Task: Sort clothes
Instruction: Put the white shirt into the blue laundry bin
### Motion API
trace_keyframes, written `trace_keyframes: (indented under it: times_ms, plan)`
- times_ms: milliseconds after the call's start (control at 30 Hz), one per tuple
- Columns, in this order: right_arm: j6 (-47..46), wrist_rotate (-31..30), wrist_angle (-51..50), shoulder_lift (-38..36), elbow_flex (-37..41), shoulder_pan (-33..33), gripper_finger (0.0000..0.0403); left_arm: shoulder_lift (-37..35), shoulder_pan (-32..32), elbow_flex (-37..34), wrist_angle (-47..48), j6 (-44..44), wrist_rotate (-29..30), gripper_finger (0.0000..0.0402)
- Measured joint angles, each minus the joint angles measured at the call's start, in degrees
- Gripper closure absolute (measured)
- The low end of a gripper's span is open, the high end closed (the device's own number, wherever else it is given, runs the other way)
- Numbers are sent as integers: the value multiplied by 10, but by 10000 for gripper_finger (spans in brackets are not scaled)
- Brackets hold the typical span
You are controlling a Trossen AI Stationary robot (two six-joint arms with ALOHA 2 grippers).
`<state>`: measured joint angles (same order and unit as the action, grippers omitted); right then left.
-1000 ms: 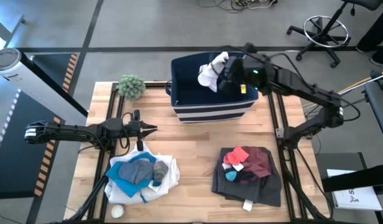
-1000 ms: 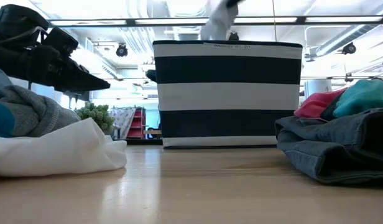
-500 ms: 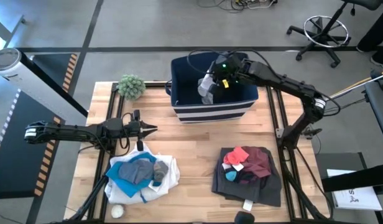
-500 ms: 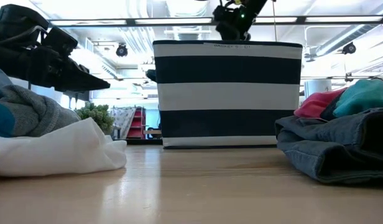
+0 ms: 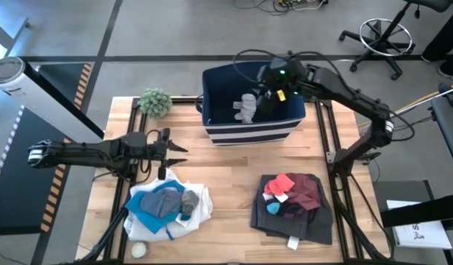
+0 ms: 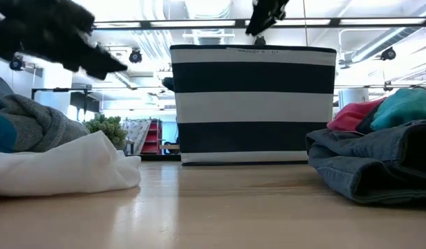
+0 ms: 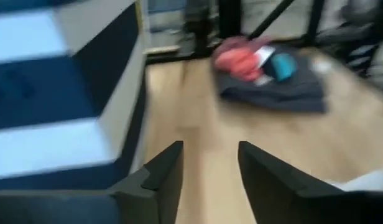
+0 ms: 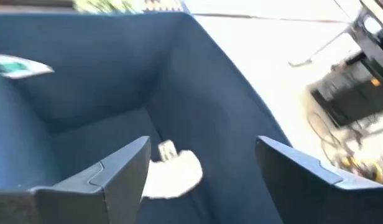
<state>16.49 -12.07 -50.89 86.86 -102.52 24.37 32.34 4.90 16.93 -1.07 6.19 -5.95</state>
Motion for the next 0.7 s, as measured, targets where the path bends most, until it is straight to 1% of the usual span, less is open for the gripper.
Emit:
trace_keyframes:
  times_ms: [67,167,300,467,600,700]
  plan:
    - [-5,25,2,-19,9,-11,127,19,-3,21,10,-6,-31,237]
    - [-9,57,1,-45,31,-31,134,55,-12,52,34,-7,-36,220]
    - [-17,61,12,-75,75,-64,143,111,-33,85,47,-7,-36,206]
    - [-37,61,54,-112,144,-112,140,186,-79,132,71,2,-34,205]
    - [-53,61,97,-142,206,-151,133,243,-138,181,132,-9,2,213]
    - [-68,61,134,-160,249,-176,131,288,-196,222,198,-37,43,218]
